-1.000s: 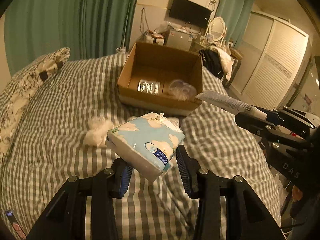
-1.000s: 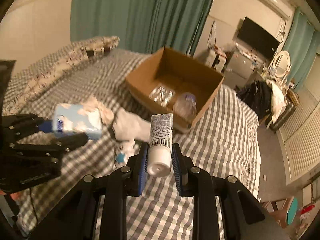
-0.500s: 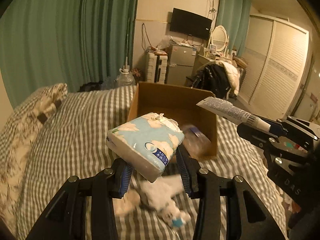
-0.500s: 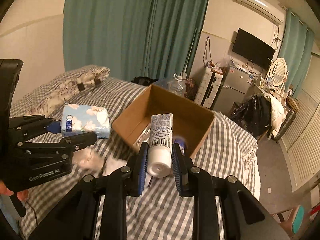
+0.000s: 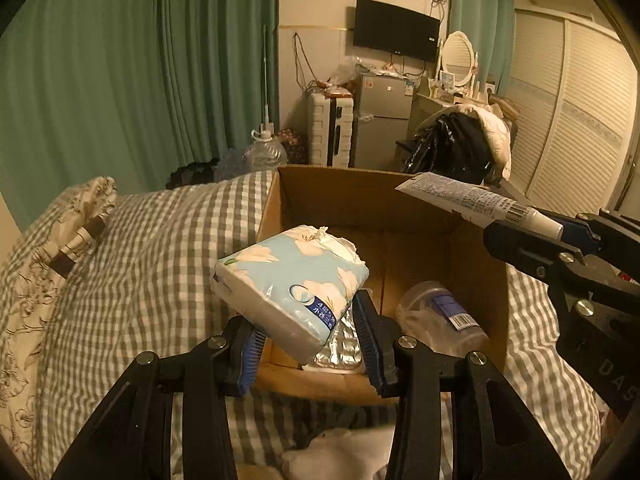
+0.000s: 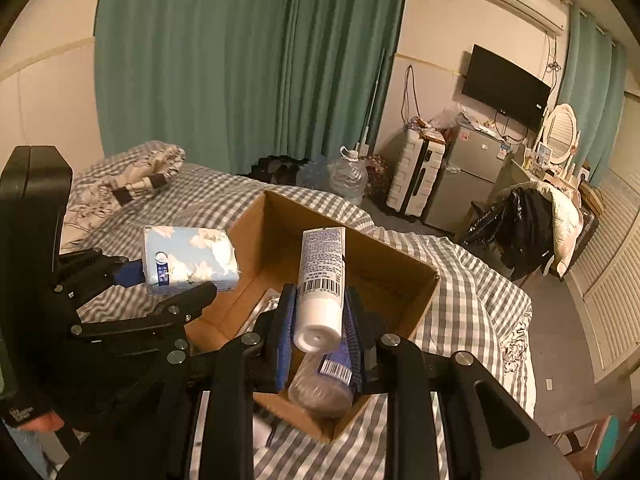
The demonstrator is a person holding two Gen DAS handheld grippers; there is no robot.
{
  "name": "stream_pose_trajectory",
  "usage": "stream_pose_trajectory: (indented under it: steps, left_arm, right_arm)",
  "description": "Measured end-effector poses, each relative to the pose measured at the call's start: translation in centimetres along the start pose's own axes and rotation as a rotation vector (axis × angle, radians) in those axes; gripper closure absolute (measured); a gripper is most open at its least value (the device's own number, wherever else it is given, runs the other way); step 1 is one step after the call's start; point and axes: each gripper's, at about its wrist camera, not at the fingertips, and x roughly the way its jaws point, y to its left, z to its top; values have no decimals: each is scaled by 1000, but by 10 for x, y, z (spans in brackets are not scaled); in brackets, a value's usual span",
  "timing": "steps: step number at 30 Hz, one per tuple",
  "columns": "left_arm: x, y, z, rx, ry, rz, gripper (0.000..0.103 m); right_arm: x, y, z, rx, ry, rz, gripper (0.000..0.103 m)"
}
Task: Organize objects
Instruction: 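Carry the tissue pack and white tube into the box and release both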
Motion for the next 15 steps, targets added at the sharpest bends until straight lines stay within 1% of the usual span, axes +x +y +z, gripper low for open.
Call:
stream_pose_trajectory:
  steps: [3, 7, 10, 12, 13, 14, 15]
  left_arm:
    - [18, -3, -2, 2, 23, 5, 60]
    - [38, -4, -8, -7, 45, -10, 59]
    - [46, -4, -13, -9, 66, -25, 47]
    - [45, -5, -17, -3, 59, -12, 28]
    - [41, -5, -18, 3, 51, -6, 25]
    - [38, -6, -19, 7, 45, 1, 23]
    - [33, -5, -19, 8, 42, 6, 23]
  right_arm:
    - [20, -5, 0, 15, 19, -4, 80]
    - [45, -18, -3, 55, 34, -15, 80]
    - [56, -24, -7, 88, 35, 7, 80]
    - [62, -31, -9, 113, 35, 16, 62]
    - [62, -34, -12, 130, 31, 9, 46]
    - [59, -36, -14, 143, 23, 6, 42]
    - [56, -37, -16, 153, 13, 10, 42]
